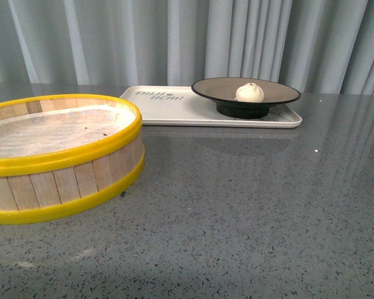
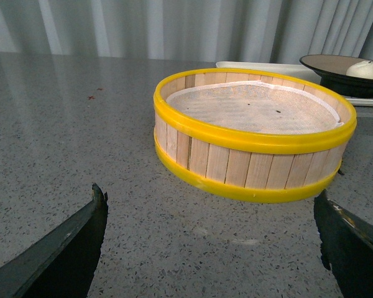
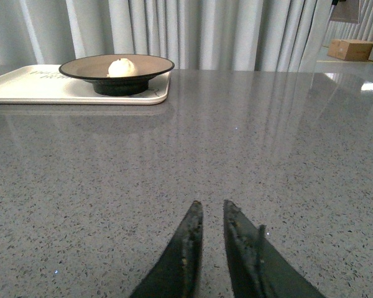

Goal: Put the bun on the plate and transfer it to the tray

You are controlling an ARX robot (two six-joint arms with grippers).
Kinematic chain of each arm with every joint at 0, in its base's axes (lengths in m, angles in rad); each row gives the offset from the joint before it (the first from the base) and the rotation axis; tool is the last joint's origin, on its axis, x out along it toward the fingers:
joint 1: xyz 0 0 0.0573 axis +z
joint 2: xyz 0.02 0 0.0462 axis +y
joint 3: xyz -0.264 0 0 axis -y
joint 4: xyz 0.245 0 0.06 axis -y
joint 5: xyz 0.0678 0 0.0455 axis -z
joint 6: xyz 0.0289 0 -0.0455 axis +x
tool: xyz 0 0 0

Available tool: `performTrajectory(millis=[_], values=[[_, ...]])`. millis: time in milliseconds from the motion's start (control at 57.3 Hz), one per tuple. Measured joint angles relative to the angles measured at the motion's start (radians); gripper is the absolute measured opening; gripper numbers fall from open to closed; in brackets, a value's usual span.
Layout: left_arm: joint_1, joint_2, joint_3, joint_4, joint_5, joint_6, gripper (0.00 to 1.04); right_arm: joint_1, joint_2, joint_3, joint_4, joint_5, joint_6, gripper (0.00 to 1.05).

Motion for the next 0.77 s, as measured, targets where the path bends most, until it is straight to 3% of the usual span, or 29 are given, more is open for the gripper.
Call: performTrajectory(millis=[157, 436, 768], values=[[0.000, 0.000, 0.000, 0.000, 0.000, 0.000, 0.98, 0.000, 0.000, 0.000, 0.000, 0.000, 0.000, 0.54], [0.000, 0.000, 0.000, 0.000, 0.000, 0.000, 0.98, 0.000, 0.000, 0.000, 0.000, 0.000, 0.000, 0.97], [0.000, 0.000, 0.000, 0.000, 0.000, 0.000, 0.98, 0.000, 0.000, 0.000, 0.000, 0.000, 0.003, 0.96]])
